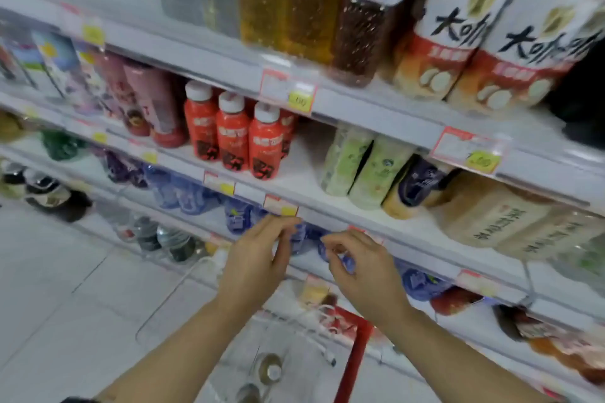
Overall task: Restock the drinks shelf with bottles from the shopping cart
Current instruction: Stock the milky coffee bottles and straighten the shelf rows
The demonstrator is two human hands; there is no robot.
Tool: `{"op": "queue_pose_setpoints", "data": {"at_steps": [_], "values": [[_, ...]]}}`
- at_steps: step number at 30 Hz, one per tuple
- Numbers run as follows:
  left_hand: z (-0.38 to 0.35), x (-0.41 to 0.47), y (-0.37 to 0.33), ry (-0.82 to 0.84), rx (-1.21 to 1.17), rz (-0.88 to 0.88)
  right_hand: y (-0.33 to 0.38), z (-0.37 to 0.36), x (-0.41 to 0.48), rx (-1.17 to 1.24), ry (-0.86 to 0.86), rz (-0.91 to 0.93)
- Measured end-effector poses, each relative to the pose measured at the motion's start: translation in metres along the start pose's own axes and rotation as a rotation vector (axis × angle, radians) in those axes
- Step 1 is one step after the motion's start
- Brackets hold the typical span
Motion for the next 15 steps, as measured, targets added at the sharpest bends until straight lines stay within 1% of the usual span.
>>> {"op": "queue_pose_setpoints", "data": {"at_steps": [4, 6, 8, 10, 12, 15], "values": [[-0.005, -0.075, 0.127, 0.016, 0.060, 0.401, -0.037, -0.129, -0.031, 0.058, 0.357, -0.137], [-0.007, -0.118, 0.181, 0.017, 0.086, 0.592, -0.049, -0.190, -0.052, 0.076, 0.550, -0.155], [-0.012, -0.156, 0.225, 0.012, 0.113, 0.736, -0.061, -0.245, -0.076, 0.068, 0.731, -0.169], [-0.021, -0.189, 0.260, 0.007, 0.124, 0.843, -0.078, -0.293, -0.100, 0.063, 0.872, -0.216], [-0.036, -0.214, 0.286, 0.010, 0.132, 0.913, -0.096, -0.335, -0.124, 0.033, 0.997, -0.251], [-0.064, -0.240, 0.310, 0.074, 0.151, 0.952, -0.124, -0.383, -0.159, -0.062, 1.162, -0.277]]}}
Point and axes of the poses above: each hand's wrist, its own x-axis towards the middle knuckle, its own z-axis out of the back of the hand, y = z × x, the point moved 8 cm from there along x, towards the middle knuckle, and after that the axes turned 11 degrees about z, right-handed, at the moved point
